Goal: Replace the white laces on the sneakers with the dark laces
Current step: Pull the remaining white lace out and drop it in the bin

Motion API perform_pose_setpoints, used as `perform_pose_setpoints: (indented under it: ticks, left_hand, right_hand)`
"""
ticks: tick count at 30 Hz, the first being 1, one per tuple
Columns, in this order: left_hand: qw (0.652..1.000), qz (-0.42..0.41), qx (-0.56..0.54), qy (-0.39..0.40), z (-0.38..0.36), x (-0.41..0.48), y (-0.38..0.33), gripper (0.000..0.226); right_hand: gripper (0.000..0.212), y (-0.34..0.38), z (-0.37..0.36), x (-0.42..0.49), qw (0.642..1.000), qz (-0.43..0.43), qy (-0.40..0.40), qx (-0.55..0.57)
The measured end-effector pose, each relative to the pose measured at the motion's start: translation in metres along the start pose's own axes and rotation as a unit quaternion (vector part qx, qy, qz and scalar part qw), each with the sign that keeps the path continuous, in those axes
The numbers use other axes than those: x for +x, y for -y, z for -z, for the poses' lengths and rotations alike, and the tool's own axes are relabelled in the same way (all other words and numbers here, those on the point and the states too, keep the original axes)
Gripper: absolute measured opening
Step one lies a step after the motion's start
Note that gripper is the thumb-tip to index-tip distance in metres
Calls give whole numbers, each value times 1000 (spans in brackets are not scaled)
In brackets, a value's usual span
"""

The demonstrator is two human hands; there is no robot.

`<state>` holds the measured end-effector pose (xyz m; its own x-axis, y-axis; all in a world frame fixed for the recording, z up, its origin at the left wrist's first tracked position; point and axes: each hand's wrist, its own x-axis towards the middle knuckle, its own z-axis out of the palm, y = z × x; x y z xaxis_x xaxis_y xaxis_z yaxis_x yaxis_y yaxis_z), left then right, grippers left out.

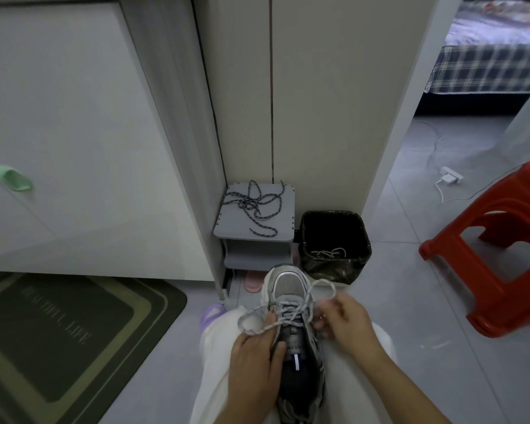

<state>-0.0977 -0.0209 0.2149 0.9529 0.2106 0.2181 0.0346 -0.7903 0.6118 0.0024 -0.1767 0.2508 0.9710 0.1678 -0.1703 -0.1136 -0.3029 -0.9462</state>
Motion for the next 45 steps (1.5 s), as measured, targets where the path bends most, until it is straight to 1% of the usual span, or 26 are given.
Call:
perform_pose_setpoints:
  ticks: [2,4,6,8,9,11,13,14,16,17,18,20,21,23,24,25,27,29,31,32,34,36,37,40,43,45]
  left_hand:
    - [1000,-2,5,-4,0,1,-1,49]
    - [1000,-6,6,-3,-1,0,-1,49]
    - [1000,-5,3,3,-1,-1,-1,49]
    - [1000,-8,7,9,1,-1,-2,50]
    - [1000,-11,5,11,1,-1,-2,50]
    - [1000,-12,4,8,1,-1,-2,49]
    - [1000,-7,13,-1,-1,-1,-1,48]
    - [1000,-3,17,-2,-2,-1,-1,47]
    - [1000,-2,14,-5,-2,-2,0,49]
    - [1000,1,11,1,-2,-1,-1,51]
    - [1000,7,13,11,-1,-1,-2,54]
    - [1000,11,14,24,-1,-1,-2,57]
    - [1000,8,10,22,-1,-1,-1,56]
    - [1000,-2,6,16,-1,-1,-1,51]
    - [1000,-3,6,14,-1,0,0,49]
    - [1000,-4,6,11,-2,0,0,46]
    - [1000,-5,6,6,-3,1,0,42]
    - [1000,-2,9,9,-3,1,-1,46]
    - [999,14,17,32,-1,0,-2,59]
    - [999,22,20,42,-1,0,-2,64]
    - [998,24,22,47,-1,-1,-1,67]
    - [998,27,27,54,-1,-1,-1,67]
    - [998,29,28,55,-1,-1,-1,67]
    - [998,40,21,51,0,-1,-4,69]
    - [998,50,13,47,2,-1,-6,71]
    - [997,53,12,49,2,-1,-5,71]
  right_hand:
    - [25,-5,-2,-3,987,49,66,-142]
    - [25,-8,-1,-3,980,60,72,-174]
    - [22,-7,0,-2,989,38,39,-135]
    - [20,-4,-2,-4,1000,-11,-16,-9]
    - [20,-3,-4,-6,999,-14,-33,19]
    - [17,-3,-6,-12,996,35,-9,-84]
    - [16,-10,-7,-15,967,111,24,-229]
    - [16,-13,-8,-15,958,133,27,-254]
    - [17,-14,-8,-13,962,124,11,-244]
    - [17,-13,-8,-12,975,96,-12,-201]
    - [17,-9,-7,-11,992,52,-40,-109]
    - [21,-3,-5,-9,993,-15,-91,68]
    - [21,0,-5,-10,994,-7,-87,70]
    - [16,0,-5,-14,997,48,-25,-62]
    - [13,-4,-7,-15,988,83,3,-129]
    - [10,-7,-8,-16,980,111,16,-163]
    - [11,-10,-8,-14,977,109,10,-184]
    - [17,-9,-8,-11,987,65,-28,-146]
    - [20,-6,-6,-10,997,17,-79,-2]
    - [20,-5,-5,-10,996,14,-88,30]
    - [17,-5,-7,-13,997,43,-40,-49]
    - [17,-9,-8,-14,983,79,7,-163]
    - [19,-9,-8,-14,978,98,15,-186]
    - [19,-9,-7,-11,977,79,-1,-198]
    - [18,-9,-6,-9,995,20,-19,-94]
    - [16,-7,-6,-10,996,20,-3,-85]
